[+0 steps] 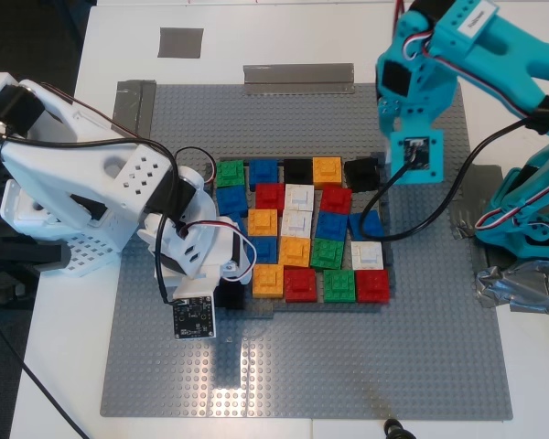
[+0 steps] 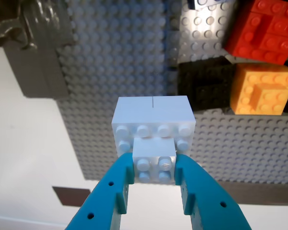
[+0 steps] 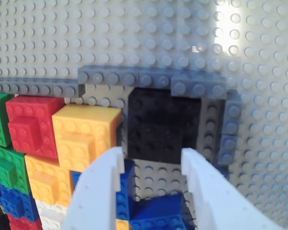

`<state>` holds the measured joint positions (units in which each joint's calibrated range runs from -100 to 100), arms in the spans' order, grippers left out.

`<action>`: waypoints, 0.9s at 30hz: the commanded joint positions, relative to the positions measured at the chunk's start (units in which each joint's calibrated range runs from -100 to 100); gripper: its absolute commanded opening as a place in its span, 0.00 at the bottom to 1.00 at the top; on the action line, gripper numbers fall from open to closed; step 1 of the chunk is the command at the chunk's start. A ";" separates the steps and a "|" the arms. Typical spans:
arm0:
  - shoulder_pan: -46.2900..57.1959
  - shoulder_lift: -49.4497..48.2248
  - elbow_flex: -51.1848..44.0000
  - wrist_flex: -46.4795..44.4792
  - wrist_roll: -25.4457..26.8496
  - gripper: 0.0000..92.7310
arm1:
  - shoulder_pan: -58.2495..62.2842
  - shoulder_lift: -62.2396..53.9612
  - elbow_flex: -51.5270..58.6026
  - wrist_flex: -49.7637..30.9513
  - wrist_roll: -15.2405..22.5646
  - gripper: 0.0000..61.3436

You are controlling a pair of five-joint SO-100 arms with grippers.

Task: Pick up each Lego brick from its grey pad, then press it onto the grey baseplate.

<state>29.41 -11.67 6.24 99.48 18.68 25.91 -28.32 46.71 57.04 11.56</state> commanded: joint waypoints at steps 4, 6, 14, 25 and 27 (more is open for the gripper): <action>-4.28 2.31 -0.42 0.52 -3.66 0.00 | -0.92 -1.72 -4.05 1.22 -0.05 0.23; -5.73 3.77 -0.78 0.52 -4.10 0.00 | -0.70 -2.23 -4.41 2.52 0.09 0.23; -7.25 7.03 -1.14 0.52 -4.10 0.00 | -1.64 -3.78 -9.65 8.14 -0.64 0.26; -10.30 6.52 -1.23 -0.21 -4.10 0.00 | -10.20 -7.04 -22.29 20.58 -4.40 0.29; -10.51 6.52 -1.14 -0.21 -4.10 0.00 | -12.74 -8.41 -23.01 22.13 -5.09 0.29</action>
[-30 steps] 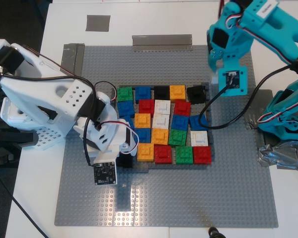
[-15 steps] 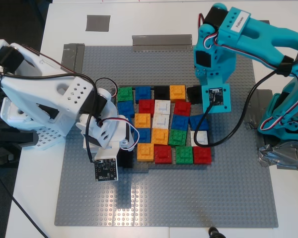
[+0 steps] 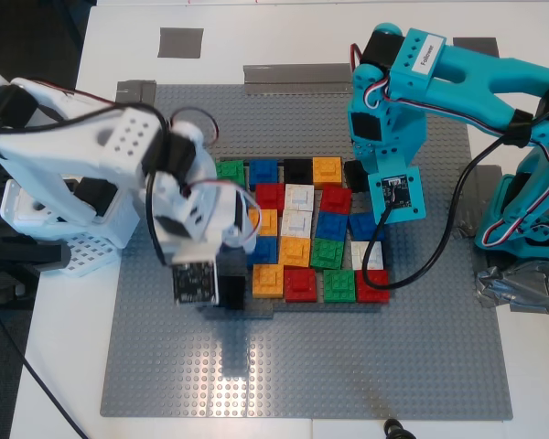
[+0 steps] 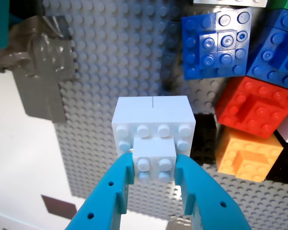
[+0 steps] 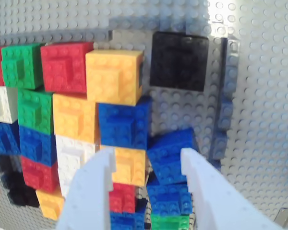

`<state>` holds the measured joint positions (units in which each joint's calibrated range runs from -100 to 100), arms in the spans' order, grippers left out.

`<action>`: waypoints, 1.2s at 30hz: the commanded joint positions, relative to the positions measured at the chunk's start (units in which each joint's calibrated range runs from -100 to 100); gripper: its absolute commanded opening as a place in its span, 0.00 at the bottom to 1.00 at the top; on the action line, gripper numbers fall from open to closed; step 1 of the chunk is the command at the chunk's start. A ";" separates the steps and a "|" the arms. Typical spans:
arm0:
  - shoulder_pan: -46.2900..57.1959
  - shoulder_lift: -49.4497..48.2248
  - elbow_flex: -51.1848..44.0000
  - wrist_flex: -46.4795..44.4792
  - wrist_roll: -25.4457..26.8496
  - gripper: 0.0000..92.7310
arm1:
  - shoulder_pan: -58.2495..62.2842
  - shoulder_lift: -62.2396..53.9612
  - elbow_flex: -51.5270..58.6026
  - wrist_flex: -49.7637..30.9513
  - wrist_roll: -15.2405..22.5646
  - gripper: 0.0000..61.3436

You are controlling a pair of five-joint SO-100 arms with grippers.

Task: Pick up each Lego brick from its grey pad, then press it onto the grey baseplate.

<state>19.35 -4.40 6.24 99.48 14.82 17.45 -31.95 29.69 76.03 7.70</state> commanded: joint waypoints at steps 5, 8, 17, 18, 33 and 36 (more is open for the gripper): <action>-1.25 -0.24 -1.05 -0.29 -0.24 0.00 | -9.51 -7.53 -6.17 5.59 -2.69 0.29; -2.27 0.02 -1.14 -2.49 -1.60 0.00 | -14.66 -8.74 -8.52 9.25 -4.30 0.29; -3.50 0.28 -0.33 -3.38 -1.85 0.00 | -30.98 -8.99 -16.73 13.07 -7.57 0.30; -3.50 0.36 -0.33 -3.38 -1.85 0.00 | -33.16 -8.82 -17.64 13.64 -7.77 0.33; -3.57 5.77 -1.23 -6.88 -2.87 0.00 | -66.17 -6.07 -23.69 8.19 -11.33 0.00; -3.43 5.85 -0.96 -6.88 -2.92 0.00 | -69.94 -3.84 -25.49 5.83 -12.07 0.00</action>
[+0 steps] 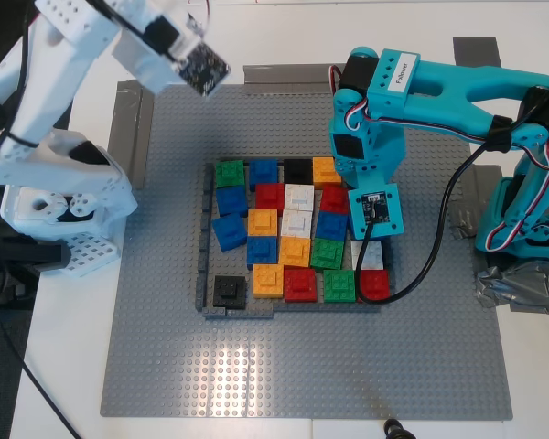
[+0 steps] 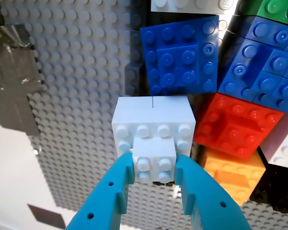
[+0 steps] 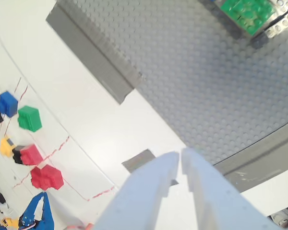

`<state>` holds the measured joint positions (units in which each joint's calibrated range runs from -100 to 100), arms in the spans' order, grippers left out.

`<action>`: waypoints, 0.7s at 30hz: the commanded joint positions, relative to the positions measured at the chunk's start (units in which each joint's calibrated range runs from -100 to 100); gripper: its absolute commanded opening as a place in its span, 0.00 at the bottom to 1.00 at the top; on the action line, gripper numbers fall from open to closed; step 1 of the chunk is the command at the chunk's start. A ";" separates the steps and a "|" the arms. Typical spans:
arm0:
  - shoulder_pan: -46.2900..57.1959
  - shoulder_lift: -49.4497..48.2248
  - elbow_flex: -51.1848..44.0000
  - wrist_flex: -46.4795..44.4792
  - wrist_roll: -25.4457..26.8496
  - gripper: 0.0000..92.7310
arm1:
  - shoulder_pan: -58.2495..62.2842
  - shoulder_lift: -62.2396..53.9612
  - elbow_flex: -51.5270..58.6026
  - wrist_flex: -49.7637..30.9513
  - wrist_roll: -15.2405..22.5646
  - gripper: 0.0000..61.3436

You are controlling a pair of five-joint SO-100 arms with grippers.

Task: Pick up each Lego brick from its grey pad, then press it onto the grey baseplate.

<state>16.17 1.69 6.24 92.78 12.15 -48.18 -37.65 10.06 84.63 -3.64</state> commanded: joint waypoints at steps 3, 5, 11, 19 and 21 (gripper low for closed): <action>-0.03 -0.15 -0.33 -0.19 -0.26 0.00 | -5.39 4.69 -9.11 -2.29 -1.46 0.00; 0.05 -0.06 -0.33 -0.27 -0.26 0.00 | -5.61 6.32 -10.92 -1.72 -1.85 0.00; -0.03 0.03 -0.33 -1.81 -0.26 0.00 | -6.19 7.26 -11.19 -1.07 -2.00 0.00; -0.24 0.20 0.21 -1.98 -0.31 0.00 | -6.26 7.26 -10.64 0.64 -2.49 0.00; -0.32 1.14 1.30 -1.98 -0.31 0.00 | -6.70 7.35 -10.64 0.64 -2.64 0.00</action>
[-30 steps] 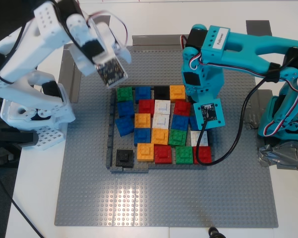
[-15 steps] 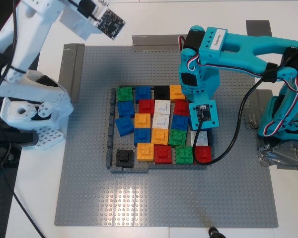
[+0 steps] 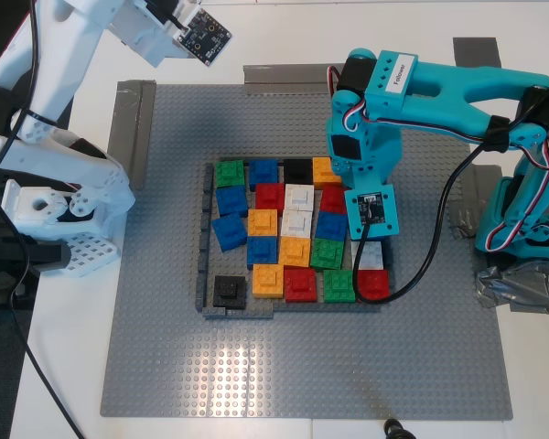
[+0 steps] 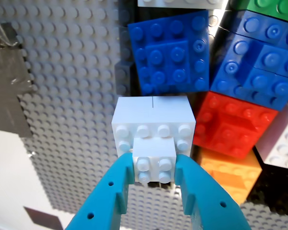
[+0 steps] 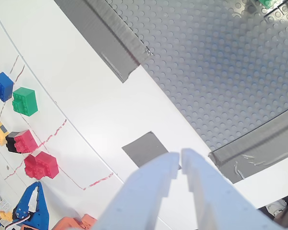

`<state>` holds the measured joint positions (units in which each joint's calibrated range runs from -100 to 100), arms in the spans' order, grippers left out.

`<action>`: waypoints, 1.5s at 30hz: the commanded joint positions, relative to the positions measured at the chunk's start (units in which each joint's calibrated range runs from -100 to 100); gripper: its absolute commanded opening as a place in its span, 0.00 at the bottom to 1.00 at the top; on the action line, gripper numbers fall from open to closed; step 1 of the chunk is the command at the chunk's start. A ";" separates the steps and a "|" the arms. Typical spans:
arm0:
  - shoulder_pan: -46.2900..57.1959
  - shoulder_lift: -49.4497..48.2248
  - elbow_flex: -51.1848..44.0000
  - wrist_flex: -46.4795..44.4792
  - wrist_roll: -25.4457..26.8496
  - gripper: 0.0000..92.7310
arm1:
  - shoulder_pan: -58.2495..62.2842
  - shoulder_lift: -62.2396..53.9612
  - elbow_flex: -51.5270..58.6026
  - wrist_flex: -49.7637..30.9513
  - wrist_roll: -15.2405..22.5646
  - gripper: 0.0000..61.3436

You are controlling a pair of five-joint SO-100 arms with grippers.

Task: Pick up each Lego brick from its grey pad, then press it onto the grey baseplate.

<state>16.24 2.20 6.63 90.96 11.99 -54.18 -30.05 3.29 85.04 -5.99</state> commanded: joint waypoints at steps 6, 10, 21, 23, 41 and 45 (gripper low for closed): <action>0.04 3.12 0.72 -0.56 -0.15 0.00 | -1.86 -0.08 -4.15 0.56 -0.83 0.00; 0.19 2.87 0.72 -2.67 -0.15 0.00 | -1.86 0.18 -4.15 0.72 -0.97 0.00; -0.39 2.78 0.54 -2.84 -1.96 0.00 | -2.00 0.27 -4.15 1.29 -1.51 0.00; -0.46 2.78 0.54 -2.84 -1.96 0.00 | -2.00 0.27 -4.24 1.29 -1.56 0.00; -4.16 2.78 -4.96 -2.27 -4.20 0.00 | -0.41 1.73 -7.40 2.60 -1.17 0.00; -3.95 2.87 -4.33 -1.05 -3.96 0.00 | -0.12 1.12 -6.76 2.60 -1.17 0.00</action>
<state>12.47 5.41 3.51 88.17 7.92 -54.64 -26.86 -1.55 87.45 -7.21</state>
